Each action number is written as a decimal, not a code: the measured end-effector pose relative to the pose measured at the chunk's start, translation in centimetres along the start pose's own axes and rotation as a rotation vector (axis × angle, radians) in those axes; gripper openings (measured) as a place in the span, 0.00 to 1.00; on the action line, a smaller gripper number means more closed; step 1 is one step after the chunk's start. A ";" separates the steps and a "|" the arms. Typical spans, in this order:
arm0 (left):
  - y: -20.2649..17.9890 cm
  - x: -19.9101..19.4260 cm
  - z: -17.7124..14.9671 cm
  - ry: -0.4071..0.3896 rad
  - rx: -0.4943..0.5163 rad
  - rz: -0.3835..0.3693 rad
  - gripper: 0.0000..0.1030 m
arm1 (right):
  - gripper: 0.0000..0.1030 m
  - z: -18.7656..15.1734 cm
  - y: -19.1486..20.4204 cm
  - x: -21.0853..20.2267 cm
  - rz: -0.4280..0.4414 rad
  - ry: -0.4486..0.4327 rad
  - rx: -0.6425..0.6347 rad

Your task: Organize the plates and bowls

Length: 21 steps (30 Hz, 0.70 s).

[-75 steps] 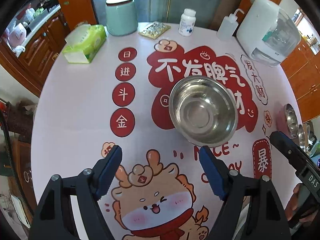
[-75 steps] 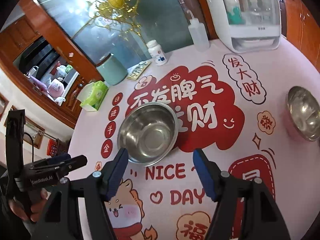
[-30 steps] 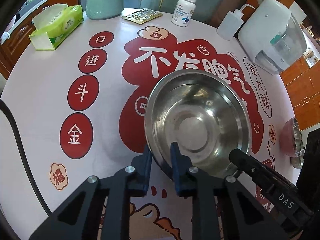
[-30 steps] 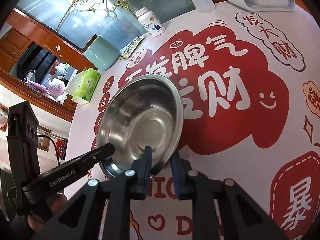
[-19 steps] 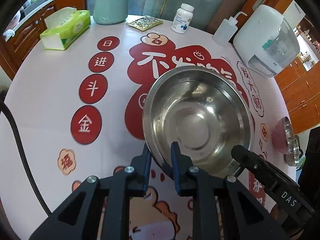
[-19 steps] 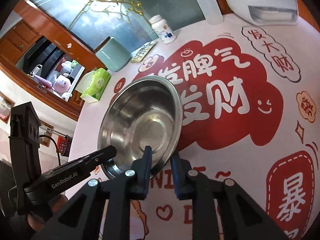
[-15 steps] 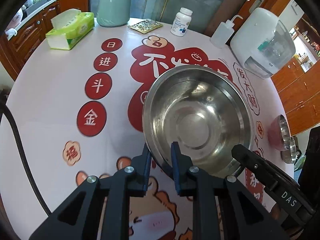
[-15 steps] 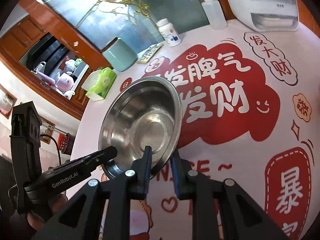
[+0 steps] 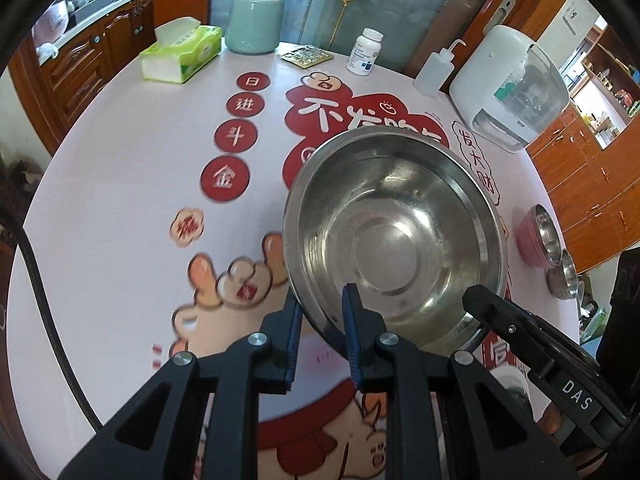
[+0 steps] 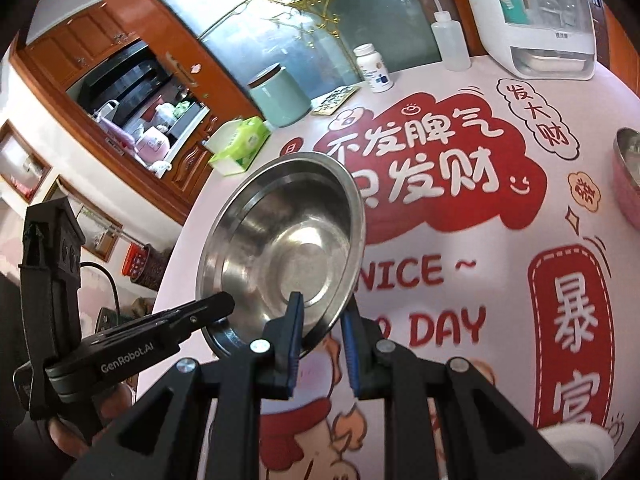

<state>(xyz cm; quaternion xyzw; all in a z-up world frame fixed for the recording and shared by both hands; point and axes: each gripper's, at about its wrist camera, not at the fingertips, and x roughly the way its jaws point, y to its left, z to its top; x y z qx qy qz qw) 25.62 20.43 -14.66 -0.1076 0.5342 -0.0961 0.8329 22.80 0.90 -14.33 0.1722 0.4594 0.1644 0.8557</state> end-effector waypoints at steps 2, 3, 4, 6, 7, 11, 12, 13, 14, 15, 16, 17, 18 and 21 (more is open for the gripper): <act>0.3 -0.7 -1.2 0.002 -0.009 0.003 0.17 | 0.18 -1.1 0.4 -0.5 0.004 0.011 -0.009; 0.4 -1.0 -1.7 0.004 -0.013 0.006 0.17 | 0.18 -1.4 0.6 -0.7 0.006 0.015 -0.013; 0.5 -1.5 -2.4 0.004 -0.015 0.008 0.17 | 0.18 -1.9 0.8 -1.0 0.008 0.019 -0.019; 0.6 -2.2 -3.6 0.001 -0.015 0.012 0.17 | 0.18 -3.0 1.1 -1.5 0.012 0.026 -0.029; 0.6 -2.6 -4.3 -0.001 -0.015 0.013 0.17 | 0.18 -3.5 1.2 -1.7 0.014 0.030 -0.035; 0.6 -3.7 -6.5 0.000 -0.025 0.022 0.18 | 0.18 -5.4 1.3 -2.7 0.026 0.052 -0.045; 0.6 -4.0 -7.2 -0.002 -0.029 0.023 0.18 | 0.18 -5.8 1.2 -2.9 0.030 0.059 -0.047; 0.6 -4.2 -7.6 -0.002 -0.032 0.025 0.18 | 0.18 -6.1 1.2 -3.1 0.035 0.065 -0.049; 0.5 -4.5 -8.3 -0.004 -0.038 0.029 0.18 | 0.18 -6.5 1.1 -3.2 0.039 0.072 -0.054; 0.4 -4.8 -8.9 -0.005 -0.043 0.034 0.18 | 0.18 -6.9 1.1 -3.4 0.044 0.083 -0.060; 0.4 -5.1 -9.5 -0.007 -0.046 0.038 0.18 | 0.18 -7.3 1.1 -3.5 0.047 0.091 -0.065; 0.3 -5.3 -10.1 -0.007 -0.053 0.046 0.18 | 0.18 -7.7 1.0 -3.7 0.055 0.102 -0.071; 0.2 -5.4 -10.5 -0.004 -0.061 0.051 0.18 | 0.18 -7.9 0.9 -3.8 0.060 0.110 -0.076; -0.1 -5.8 -12.5 0.010 -0.091 0.068 0.18 | 0.18 -9.2 0.4 -4.3 0.080 0.149 -0.089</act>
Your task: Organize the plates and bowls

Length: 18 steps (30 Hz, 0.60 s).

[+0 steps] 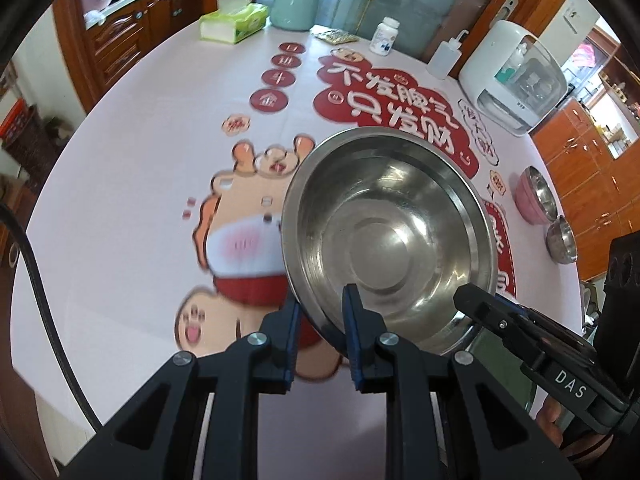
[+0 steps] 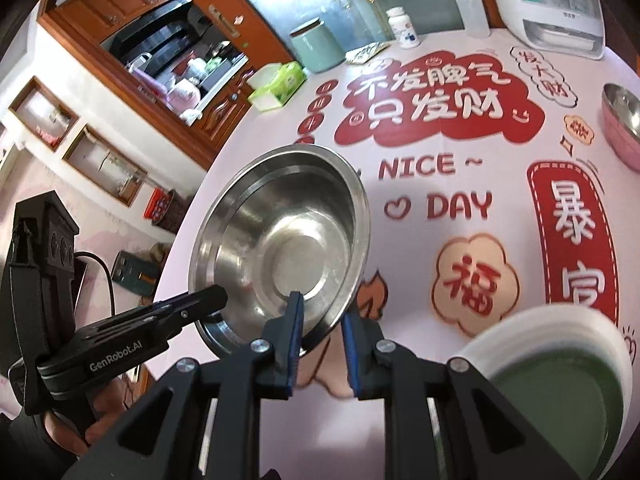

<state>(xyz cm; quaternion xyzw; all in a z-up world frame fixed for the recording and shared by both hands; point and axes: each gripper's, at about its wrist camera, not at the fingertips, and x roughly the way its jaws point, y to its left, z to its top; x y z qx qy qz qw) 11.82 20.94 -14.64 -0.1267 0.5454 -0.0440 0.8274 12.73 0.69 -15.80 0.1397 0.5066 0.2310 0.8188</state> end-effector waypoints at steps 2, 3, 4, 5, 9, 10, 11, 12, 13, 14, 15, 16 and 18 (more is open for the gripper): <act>0.0 -0.3 -1.4 0.004 -0.018 0.013 0.18 | 0.18 -0.8 -0.2 -0.2 0.010 0.022 -0.009; -0.1 -0.4 -2.2 0.009 -0.029 0.022 0.18 | 0.18 -1.3 -0.2 -0.2 0.018 0.037 -0.015; 0.0 -0.5 -2.8 0.012 -0.036 0.027 0.18 | 0.18 -1.6 -0.3 -0.3 0.023 0.047 -0.020; 0.0 -0.7 -3.3 0.014 -0.045 0.031 0.18 | 0.18 -2.0 -0.3 -0.4 0.029 0.059 -0.028; -0.1 -1.1 -5.7 0.024 -0.077 0.049 0.18 | 0.18 -3.6 -0.4 -0.8 0.045 0.097 -0.058; -0.1 -1.2 -6.3 0.028 -0.086 0.052 0.18 | 0.18 -4.0 -0.5 -0.8 0.050 0.110 -0.064; -0.1 -1.2 -6.9 0.033 -0.095 0.056 0.18 | 0.18 -4.4 -0.6 -0.8 0.053 0.119 -0.066; -0.2 -1.2 -7.4 0.036 -0.102 0.058 0.18 | 0.18 -4.7 -0.7 -0.9 0.055 0.129 -0.069; -0.2 -1.1 -8.0 0.042 -0.111 0.061 0.18 | 0.18 -5.1 -0.8 -0.8 0.056 0.140 -0.073; -0.2 -1.0 -8.4 0.046 -0.117 0.063 0.18 | 0.18 -5.4 -0.9 -0.8 0.057 0.151 -0.077; -0.2 -1.0 -9.0 0.051 -0.124 0.066 0.18 | 0.18 -5.8 -0.9 -0.8 0.059 0.160 -0.080; -0.2 -1.0 -9.5 0.054 -0.132 0.068 0.18 | 0.18 -6.1 -1.0 -0.8 0.058 0.168 -0.085; -0.1 -0.9 -10.4 0.062 -0.149 0.072 0.18 | 0.18 -6.7 -1.0 -0.7 0.061 0.186 -0.093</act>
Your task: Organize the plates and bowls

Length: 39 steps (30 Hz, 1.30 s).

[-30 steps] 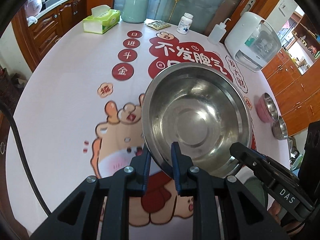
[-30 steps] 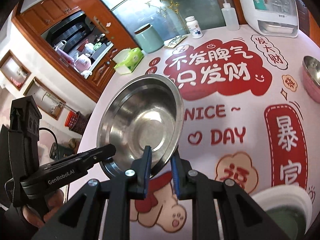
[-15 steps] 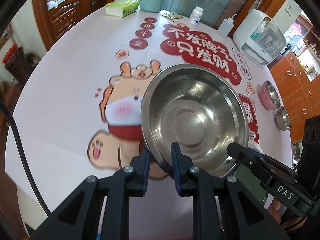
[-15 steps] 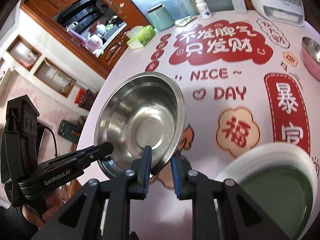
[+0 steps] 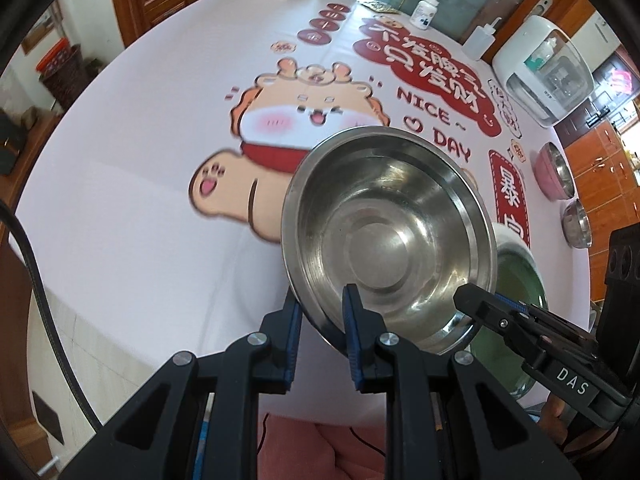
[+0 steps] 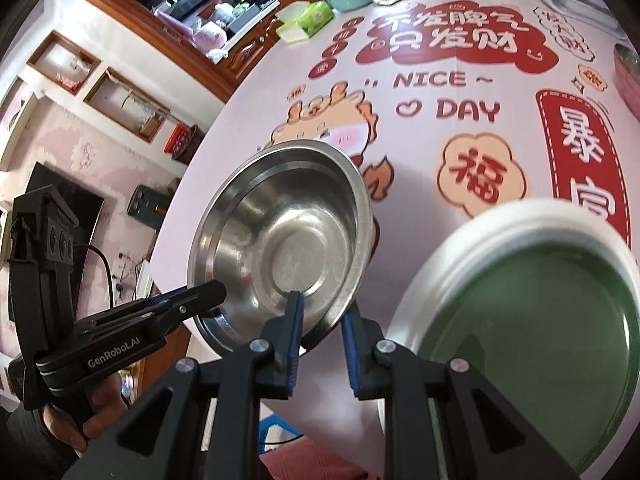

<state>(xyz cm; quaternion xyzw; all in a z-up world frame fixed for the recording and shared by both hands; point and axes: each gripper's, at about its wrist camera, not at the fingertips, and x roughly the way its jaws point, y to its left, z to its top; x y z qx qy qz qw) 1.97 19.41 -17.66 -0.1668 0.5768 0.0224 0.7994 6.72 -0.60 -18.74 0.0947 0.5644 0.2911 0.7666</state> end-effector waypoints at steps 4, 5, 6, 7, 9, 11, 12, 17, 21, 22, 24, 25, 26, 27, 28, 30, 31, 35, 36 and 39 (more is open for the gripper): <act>0.6 0.3 -1.3 0.015 -0.027 0.003 0.18 | 0.18 -0.8 0.0 0.5 0.001 0.033 -0.017; 0.7 0.4 -1.5 0.017 -0.032 0.005 0.18 | 0.18 -0.9 0.0 0.6 0.002 0.040 -0.022; 0.8 0.6 -1.7 0.021 -0.036 0.007 0.18 | 0.18 -1.1 0.1 0.7 0.001 0.045 -0.027; 0.9 0.7 -1.9 0.024 -0.041 0.009 0.18 | 0.18 -1.2 0.1 0.8 -0.001 0.051 -0.032; 1.0 0.9 -2.1 0.029 -0.045 0.013 0.18 | 0.18 -1.3 0.2 1.1 -0.004 0.062 -0.038; 1.2 1.0 -2.1 0.032 -0.048 0.016 0.18 | 0.19 -1.4 0.2 1.3 -0.003 0.065 -0.038; 1.3 1.1 -2.1 0.033 -0.048 0.020 0.18 | 0.19 -1.5 0.2 1.3 -0.003 0.067 -0.037; 1.6 1.5 -1.8 0.045 -0.043 0.032 0.18 | 0.21 -1.6 0.3 1.8 -0.019 0.078 -0.032; 1.6 1.8 -1.2 0.046 -0.032 0.030 0.18 | 0.22 -1.5 0.2 2.1 -0.030 0.081 -0.023; 1.7 1.8 -1.1 0.046 -0.030 0.030 0.18 | 0.22 -1.5 0.2 2.2 -0.033 0.082 -0.019; 1.7 1.9 -0.9 0.049 -0.027 0.029 0.18 | 0.22 -1.5 0.3 2.5 -0.037 0.087 -0.017; 1.9 2.0 -0.8 0.051 -0.025 0.027 0.18 | 0.22 -1.4 0.4 2.6 -0.040 0.087 -0.016; 1.9 2.0 -0.7 0.053 -0.025 0.026 0.18 | 0.22 -1.4 0.5 2.6 -0.043 0.088 -0.017; 2.1 2.1 -0.5 0.056 -0.023 0.025 0.18 | 0.22 -1.4 0.7 2.7 -0.048 0.089 -0.020; 2.1 2.1 -0.4 0.057 -0.022 0.025 0.18 | 0.22 -1.3 0.8 2.7 -0.056 0.091 -0.024; 2.3 2.0 -0.1 0.058 -0.015 0.020 0.18 | 0.22 -1.2 1.0 2.9 -0.078 0.105 -0.035; 2.5 2.0 0.0 0.059 -0.010 0.016 0.18 | 0.23 -1.2 1.1 3.1 -0.091 0.117 -0.042; 3.1 1.8 0.6 0.062 0.000 -0.002 0.18 | 0.28 -1.3 1.0 3.1 -0.102 0.140 -0.049; 3.2 1.7 0.8 0.062 0.002 -0.004 0.18 | 0.29 -1.2 0.9 2.8 -0.101 0.136 -0.047; 3.6 1.5 1.5 0.064 0.014 -0.022 0.19 | 0.40 -1.2 0.9 2.1 -0.104 0.127 -0.044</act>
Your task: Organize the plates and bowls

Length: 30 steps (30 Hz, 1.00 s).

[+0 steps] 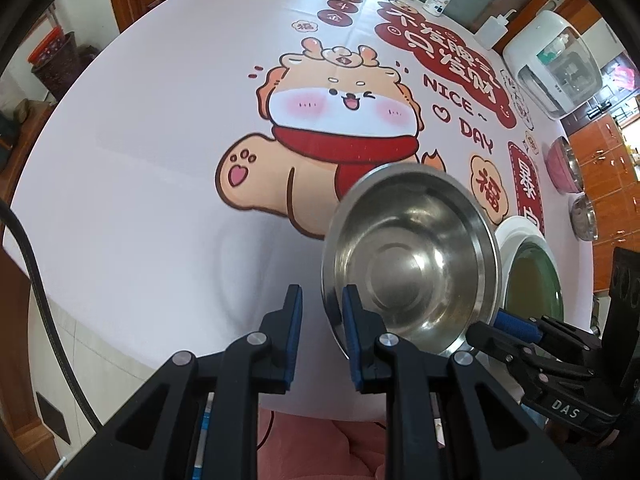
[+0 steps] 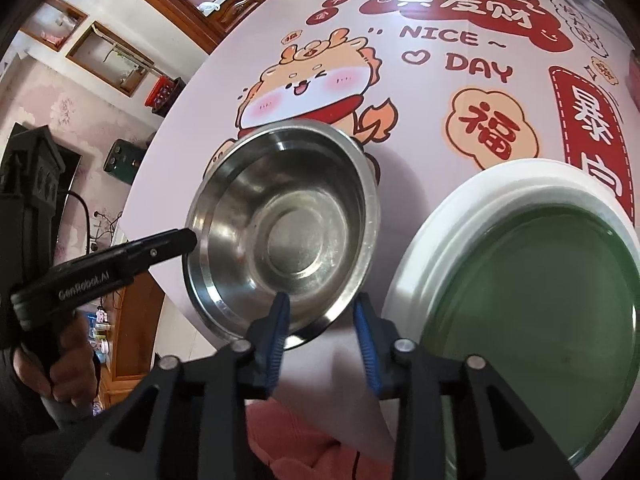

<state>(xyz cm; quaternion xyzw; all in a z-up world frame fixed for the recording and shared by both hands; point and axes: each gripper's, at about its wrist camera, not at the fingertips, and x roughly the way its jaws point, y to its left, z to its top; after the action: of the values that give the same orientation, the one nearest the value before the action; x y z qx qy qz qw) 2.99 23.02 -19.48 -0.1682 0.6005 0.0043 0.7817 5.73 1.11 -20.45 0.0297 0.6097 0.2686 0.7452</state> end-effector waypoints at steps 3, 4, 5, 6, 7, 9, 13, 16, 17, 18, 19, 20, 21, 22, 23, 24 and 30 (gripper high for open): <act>0.0 -0.4 1.0 -0.007 0.030 -0.008 0.20 | 0.44 0.0 0.1 -0.9 -0.019 -0.019 -0.001; -0.1 -0.6 1.3 -0.010 0.040 -0.011 0.20 | 0.44 0.0 0.1 -1.2 -0.024 -0.028 0.002; -0.3 -0.8 1.7 -0.015 0.052 -0.014 0.22 | 0.44 0.0 0.0 -1.6 -0.030 -0.040 0.007; -0.5 -0.9 2.1 -0.019 0.063 -0.020 0.23 | 0.44 0.1 0.0 -1.8 -0.032 -0.049 0.012; -0.7 -1.0 2.5 -0.023 0.077 -0.027 0.24 | 0.44 0.1 -0.1 -2.2 -0.033 -0.063 0.021; -1.5 -1.2 3.5 -0.029 0.114 -0.037 0.26 | 0.44 0.1 -0.5 -2.7 -0.038 -0.090 0.048; -3.5 -1.0 5.3 -0.016 0.204 -0.067 0.28 | 0.44 0.1 -1.8 -3.7 -0.080 -0.136 0.126; -5.2 -0.6 5.9 -0.002 0.255 -0.096 0.30 | 0.44 -0.2 -2.9 -4.6 -0.115 -0.179 0.187; -6.0 -0.5 6.0 0.003 0.277 -0.109 0.31 | 0.44 -0.4 -3.4 -4.9 -0.125 -0.196 0.210; -6.5 -0.5 6.1 0.005 0.292 -0.115 0.31 | 0.44 -0.6 -3.8 -5.2 -0.130 -0.208 0.226; -7.2 -0.4 6.2 0.008 0.309 -0.120 0.31 | 0.45 -0.8 -4.2 -5.6 -0.140 -0.223 0.246; -8.0 -0.3 6.3 0.012 0.328 -0.126 0.31 | 0.47 -0.9 -4.7 -5.8 -0.154 -0.235 0.266; -8.5 -0.2 6.3 0.013 0.342 -0.130 0.32 | 0.48 -1.1 -5.1 -6.1 -0.167 -0.248 0.286; -9.1 -0.1 6.3 0.014 0.355 -0.133 0.32 | 0.50 -1.3 -5.7 -6.4 -0.181 -0.266 0.308; -9.8 -0.1 6.2 0.016 0.367 -0.135 0.33 | 0.50 -1.5 -6.3 -6.8 -0.190 -0.288 0.333; -10.2 -0.1 6.2 0.017 0.376 -0.136 0.35 | 0.50 -1.8 -6.8 -7.1 -0.194 -0.303 0.352; -14.2 0.1 5.8 0.009 0.409 -0.124 0.45 | 0.51 -3.3 -10.7 -8.9 -0.191 -0.357 0.456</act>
<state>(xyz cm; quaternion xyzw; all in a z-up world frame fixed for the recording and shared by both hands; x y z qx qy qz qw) 11.42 11.12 -14.65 -0.0426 0.5809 -0.1664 0.7957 5.55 -12.88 -17.35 0.1854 0.5135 0.0439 0.8366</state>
